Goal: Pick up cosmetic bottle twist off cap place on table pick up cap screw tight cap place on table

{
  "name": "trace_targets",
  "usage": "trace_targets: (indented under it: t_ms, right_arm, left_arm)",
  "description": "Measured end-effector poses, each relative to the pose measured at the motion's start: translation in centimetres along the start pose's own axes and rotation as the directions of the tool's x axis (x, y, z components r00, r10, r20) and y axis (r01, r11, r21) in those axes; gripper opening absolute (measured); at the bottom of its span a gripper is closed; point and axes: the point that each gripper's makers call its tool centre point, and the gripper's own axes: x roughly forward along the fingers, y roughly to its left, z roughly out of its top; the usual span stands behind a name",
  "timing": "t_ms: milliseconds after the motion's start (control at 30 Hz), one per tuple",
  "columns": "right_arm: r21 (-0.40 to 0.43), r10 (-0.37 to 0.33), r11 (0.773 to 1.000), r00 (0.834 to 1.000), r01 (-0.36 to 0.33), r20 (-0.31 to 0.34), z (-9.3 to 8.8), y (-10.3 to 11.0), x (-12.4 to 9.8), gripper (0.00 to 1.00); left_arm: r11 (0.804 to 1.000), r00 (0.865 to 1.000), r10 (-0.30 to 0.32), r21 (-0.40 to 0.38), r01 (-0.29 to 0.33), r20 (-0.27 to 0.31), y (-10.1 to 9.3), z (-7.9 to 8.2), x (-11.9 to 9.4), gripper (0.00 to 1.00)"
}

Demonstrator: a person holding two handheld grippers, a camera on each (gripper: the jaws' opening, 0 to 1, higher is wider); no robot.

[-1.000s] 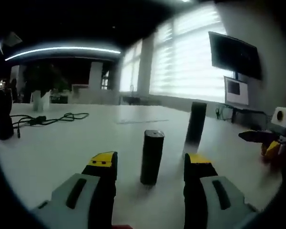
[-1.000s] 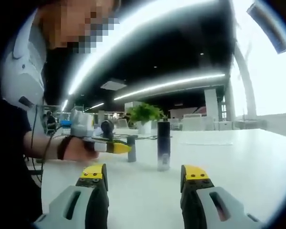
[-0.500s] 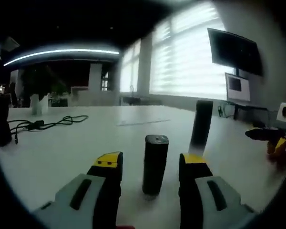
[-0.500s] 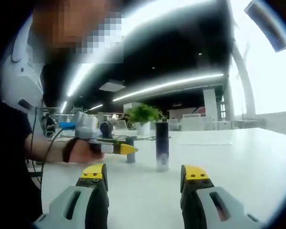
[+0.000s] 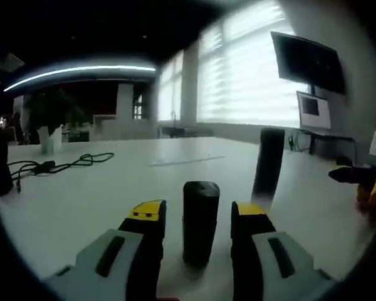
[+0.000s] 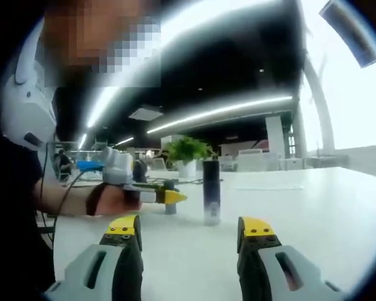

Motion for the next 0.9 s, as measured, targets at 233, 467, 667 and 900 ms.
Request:
trace_targets:
  t_ms: [233, 467, 667, 900]
  right_arm:
    - [0.002, -0.001, 1.000, 1.000, 0.001, -0.002, 0.0, 0.0, 0.1, 0.54]
    - [0.001, -0.005, 1.000, 1.000, 0.005, -0.001, -0.1, -0.1, 0.0, 0.54]
    - [0.000, -0.006, 1.000, 1.000, 0.006, 0.000, 0.0, -0.2, 0.0, 0.54]
    - [-0.002, -0.007, 1.000, 1.000, 0.007, 0.000, 0.0, -0.1, 0.1, 0.54]
  left_arm:
    - [1.000, 1.000, 0.018, 0.005, -0.018, 0.000, 0.3, 0.0, 0.3, 0.25]
    - [0.999, 1.000, 0.010, 0.031, -0.009, -0.021, -0.1, -0.5, 0.6, 0.23]
    - [0.999, 0.999, 0.018, 0.045, -0.017, -0.042, 0.2, -0.8, 0.6, 0.21]
    - [0.998, 0.998, 0.021, 0.057, -0.018, -0.060, 0.2, -1.2, 0.6, 0.20]
